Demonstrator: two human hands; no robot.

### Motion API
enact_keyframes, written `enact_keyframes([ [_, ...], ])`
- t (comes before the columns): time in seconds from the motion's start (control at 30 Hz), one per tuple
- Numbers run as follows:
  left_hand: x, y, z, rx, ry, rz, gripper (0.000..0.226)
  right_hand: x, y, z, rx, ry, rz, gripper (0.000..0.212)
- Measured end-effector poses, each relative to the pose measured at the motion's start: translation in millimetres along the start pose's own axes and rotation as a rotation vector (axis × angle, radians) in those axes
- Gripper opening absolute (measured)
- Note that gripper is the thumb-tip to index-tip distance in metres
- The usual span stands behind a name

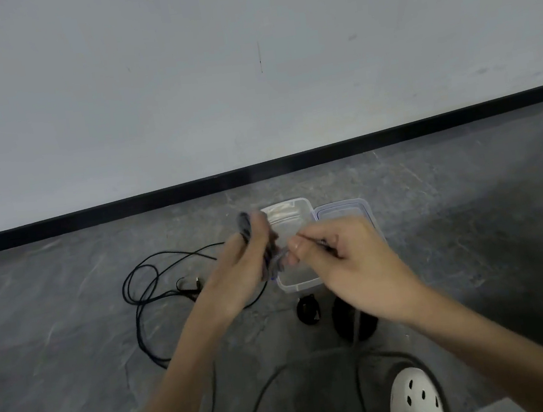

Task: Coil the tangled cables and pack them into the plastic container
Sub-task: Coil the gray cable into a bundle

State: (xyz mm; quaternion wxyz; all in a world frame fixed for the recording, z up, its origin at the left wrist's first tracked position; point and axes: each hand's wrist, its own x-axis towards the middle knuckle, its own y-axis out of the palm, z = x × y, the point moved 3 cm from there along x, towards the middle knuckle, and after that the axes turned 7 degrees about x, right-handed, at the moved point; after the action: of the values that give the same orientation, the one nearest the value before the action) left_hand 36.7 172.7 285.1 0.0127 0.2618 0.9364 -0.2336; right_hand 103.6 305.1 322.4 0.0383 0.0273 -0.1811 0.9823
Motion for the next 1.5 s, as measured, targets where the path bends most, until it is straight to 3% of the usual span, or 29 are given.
enact_keyframes([
  [0.2,-8,8,-7,0.021,0.054,0.246,0.065,15,-8,-10,0.123,-0.021,0.003,0.021],
  [0.3,-11,12,-9,0.044,0.109,0.353,0.047,28,-18,-15,0.234,0.005,0.002,0.020],
  [0.4,-13,15,-11,-0.030,0.124,0.414,0.043,38,-27,-22,0.260,0.023,0.037,0.037],
  [0.53,-14,14,-16,-0.134,0.161,0.445,0.043,43,-38,-28,0.292,0.030,0.094,0.025],
  [0.7,-13,8,-14,-0.358,0.163,0.396,0.054,44,-38,-31,0.389,0.044,0.136,0.012],
  [0.9,-7,5,-15,-0.527,0.161,0.370,0.044,44,-35,-31,0.315,0.048,0.091,0.022],
  [0.97,-6,4,-15,-0.593,0.147,0.346,0.043,43,-30,-30,0.288,0.026,0.089,0.036],
  [1.03,-5,2,-16,-0.660,0.138,0.317,0.042,42,-25,-30,0.244,0.019,0.093,0.043],
  [1.23,0,-10,-14,-0.800,0.109,0.134,0.040,38,-11,-47,-0.092,0.060,0.133,0.027],
  [1.5,2,-20,-9,-0.881,0.093,-0.045,0.037,35,5,-55,-0.204,0.053,0.207,0.022],
])
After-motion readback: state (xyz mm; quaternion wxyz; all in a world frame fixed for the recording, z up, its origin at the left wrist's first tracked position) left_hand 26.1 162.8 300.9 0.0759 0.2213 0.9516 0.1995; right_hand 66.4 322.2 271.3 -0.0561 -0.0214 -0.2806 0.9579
